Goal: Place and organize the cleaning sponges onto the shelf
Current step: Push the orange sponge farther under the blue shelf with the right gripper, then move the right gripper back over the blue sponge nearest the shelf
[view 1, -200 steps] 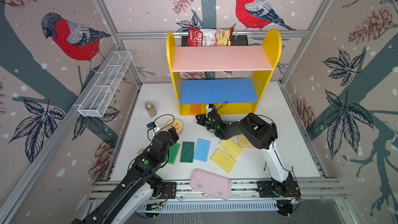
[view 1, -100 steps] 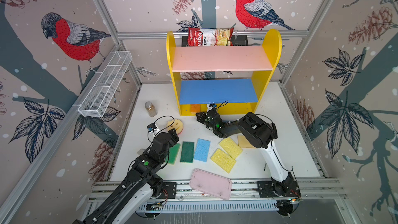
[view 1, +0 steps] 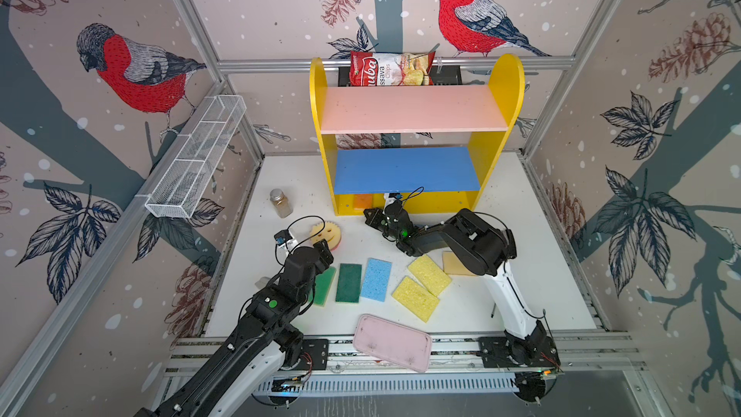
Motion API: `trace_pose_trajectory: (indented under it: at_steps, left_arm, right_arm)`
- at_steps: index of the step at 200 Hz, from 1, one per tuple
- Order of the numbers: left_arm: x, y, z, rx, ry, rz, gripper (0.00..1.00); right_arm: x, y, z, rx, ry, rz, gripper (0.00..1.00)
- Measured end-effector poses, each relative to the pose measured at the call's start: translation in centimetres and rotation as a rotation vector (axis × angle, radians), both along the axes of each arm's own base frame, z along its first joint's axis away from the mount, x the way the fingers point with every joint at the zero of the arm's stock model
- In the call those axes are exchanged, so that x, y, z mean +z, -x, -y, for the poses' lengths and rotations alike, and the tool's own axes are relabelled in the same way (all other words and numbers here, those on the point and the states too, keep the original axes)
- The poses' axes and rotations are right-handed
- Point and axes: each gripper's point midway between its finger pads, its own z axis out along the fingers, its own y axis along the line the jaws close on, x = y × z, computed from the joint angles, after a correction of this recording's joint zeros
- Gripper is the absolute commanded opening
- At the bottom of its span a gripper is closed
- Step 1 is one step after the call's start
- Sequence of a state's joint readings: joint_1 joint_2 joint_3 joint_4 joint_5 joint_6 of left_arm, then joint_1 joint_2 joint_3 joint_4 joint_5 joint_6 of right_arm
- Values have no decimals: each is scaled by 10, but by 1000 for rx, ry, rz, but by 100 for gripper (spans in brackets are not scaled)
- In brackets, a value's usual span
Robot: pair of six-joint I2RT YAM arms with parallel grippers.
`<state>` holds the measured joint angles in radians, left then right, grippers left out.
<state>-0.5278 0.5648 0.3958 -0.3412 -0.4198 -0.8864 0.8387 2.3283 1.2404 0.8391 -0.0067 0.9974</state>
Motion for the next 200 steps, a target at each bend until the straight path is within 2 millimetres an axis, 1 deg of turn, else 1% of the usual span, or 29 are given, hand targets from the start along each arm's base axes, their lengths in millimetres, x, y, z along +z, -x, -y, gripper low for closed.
trace_pose_trajectory:
  at_steps: [39, 71, 141, 167, 200]
  left_arm:
    - [-3, 0, 0, 2, -1, -7, 76]
    - [-3, 0, 0, 2, -1, -9, 76]
    - [-8, -2, 1, 1, -11, -27, 76]
    - [-9, -3, 3, -4, -10, -32, 76]
    - [-8, -4, 4, -5, -8, -30, 76]
  right_arm:
    - [1, 1, 1, 0, 0, -1, 4]
    - [0, -3, 1, -4, 4, -5, 4]
    - [-1, -8, 11, -23, 7, -12, 4]
    - [0, -7, 12, -23, 6, -11, 4]
    - [-2, 1, 10, -17, 27, -17, 4]
